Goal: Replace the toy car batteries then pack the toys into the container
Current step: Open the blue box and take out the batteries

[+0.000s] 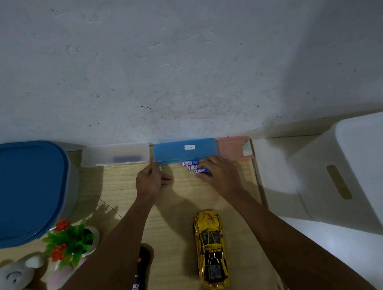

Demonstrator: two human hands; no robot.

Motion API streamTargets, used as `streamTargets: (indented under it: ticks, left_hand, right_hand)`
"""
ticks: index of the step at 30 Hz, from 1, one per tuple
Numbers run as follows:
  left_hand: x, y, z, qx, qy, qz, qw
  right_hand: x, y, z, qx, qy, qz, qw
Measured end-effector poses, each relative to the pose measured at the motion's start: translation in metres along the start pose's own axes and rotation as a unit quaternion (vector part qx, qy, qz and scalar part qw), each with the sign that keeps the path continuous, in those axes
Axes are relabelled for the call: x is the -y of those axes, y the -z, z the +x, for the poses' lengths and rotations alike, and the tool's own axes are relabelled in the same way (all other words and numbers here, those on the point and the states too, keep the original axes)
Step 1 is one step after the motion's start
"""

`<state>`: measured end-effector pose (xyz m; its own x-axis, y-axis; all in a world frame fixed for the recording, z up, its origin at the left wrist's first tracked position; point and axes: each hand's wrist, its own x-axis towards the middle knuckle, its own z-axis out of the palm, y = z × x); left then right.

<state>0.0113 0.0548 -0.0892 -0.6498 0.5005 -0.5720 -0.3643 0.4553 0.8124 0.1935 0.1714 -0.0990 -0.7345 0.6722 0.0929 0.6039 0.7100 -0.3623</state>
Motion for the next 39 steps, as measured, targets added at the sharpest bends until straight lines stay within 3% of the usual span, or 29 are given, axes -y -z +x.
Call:
streamTargets:
  ticks: [8,13,28,31,35,39]
  left_hand:
    - [-0.009,0.001,-0.007,0.022,0.018,-0.020,0.999]
    - [-0.005,0.001,-0.003,0.012,-0.013,0.014,1.000]
    - [-0.010,-0.001,-0.004,0.000,0.014,0.000,1.000]
    - [-0.011,-0.001,-0.004,-0.004,0.014,-0.006,1.000]
    - [-0.011,-0.001,-0.004,-0.003,0.018,-0.017,1.000]
    - [-0.011,-0.001,-0.005,-0.005,0.023,-0.024,0.999]
  right_hand:
    - [0.011,0.012,0.016,-0.086,0.018,-0.041,0.995]
    - [0.017,0.012,0.035,0.001,-0.021,-0.038,0.999]
    - [0.014,0.005,0.039,-0.024,-0.040,-0.018,0.999]
    - [0.011,0.013,0.038,0.016,-0.034,-0.003,0.999]
    - [0.005,0.025,0.036,0.140,-0.001,-0.024,0.990]
    - [0.008,0.026,0.034,0.139,-0.006,-0.027,0.990]
